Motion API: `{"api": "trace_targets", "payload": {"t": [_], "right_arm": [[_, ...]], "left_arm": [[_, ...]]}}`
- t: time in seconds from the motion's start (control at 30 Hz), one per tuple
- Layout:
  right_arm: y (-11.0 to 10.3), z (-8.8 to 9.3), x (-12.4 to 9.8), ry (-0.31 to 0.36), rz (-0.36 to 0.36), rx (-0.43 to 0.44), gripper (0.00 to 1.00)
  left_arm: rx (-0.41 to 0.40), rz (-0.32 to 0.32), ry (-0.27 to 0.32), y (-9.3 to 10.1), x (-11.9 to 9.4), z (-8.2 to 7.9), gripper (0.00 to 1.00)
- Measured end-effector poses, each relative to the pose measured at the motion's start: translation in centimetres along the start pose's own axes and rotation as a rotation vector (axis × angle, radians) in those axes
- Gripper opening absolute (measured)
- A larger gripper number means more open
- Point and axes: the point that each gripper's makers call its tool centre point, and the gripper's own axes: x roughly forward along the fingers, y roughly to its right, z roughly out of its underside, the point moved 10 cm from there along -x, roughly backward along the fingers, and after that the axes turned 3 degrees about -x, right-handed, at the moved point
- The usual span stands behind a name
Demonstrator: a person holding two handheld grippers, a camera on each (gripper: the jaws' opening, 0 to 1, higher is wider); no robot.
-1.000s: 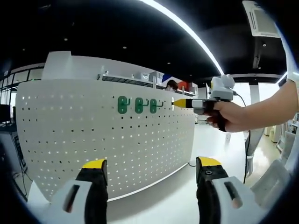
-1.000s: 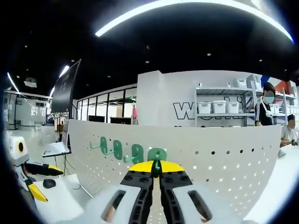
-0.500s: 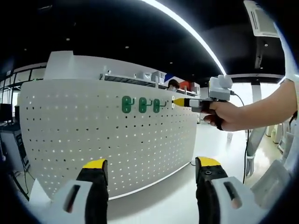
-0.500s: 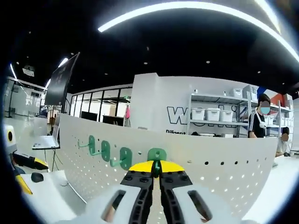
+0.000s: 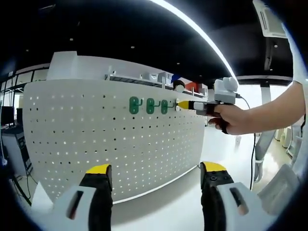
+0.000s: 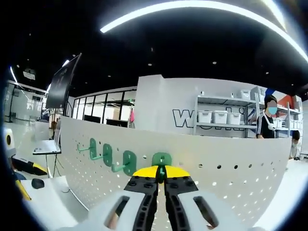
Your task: Insert the hook assembly into the mounting plate slot until the hook locks in place.
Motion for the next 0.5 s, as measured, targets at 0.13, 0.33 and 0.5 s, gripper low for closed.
{"api": "trace_targets", "payload": {"t": [0.13,0.33,0.5], "right_arm": [[-0.02,0.08,0.11,-0.001,0.003,0.011,0.01],[-0.35,0.20,0.28,0.000,0.019,-0.002,0.01],[-0.93,0.37,0.35,-0.008,0.061,-0.038,0.01]], "left_arm": [[-0.002,-0.001,0.001,-0.06,0.07,-0.07,0.76],[0.000,-0.001,-0.007,-0.16,0.16,0.03,0.76],[-0.005,-0.002,-0.011,-0.30,0.08,0.16,0.75]]}}
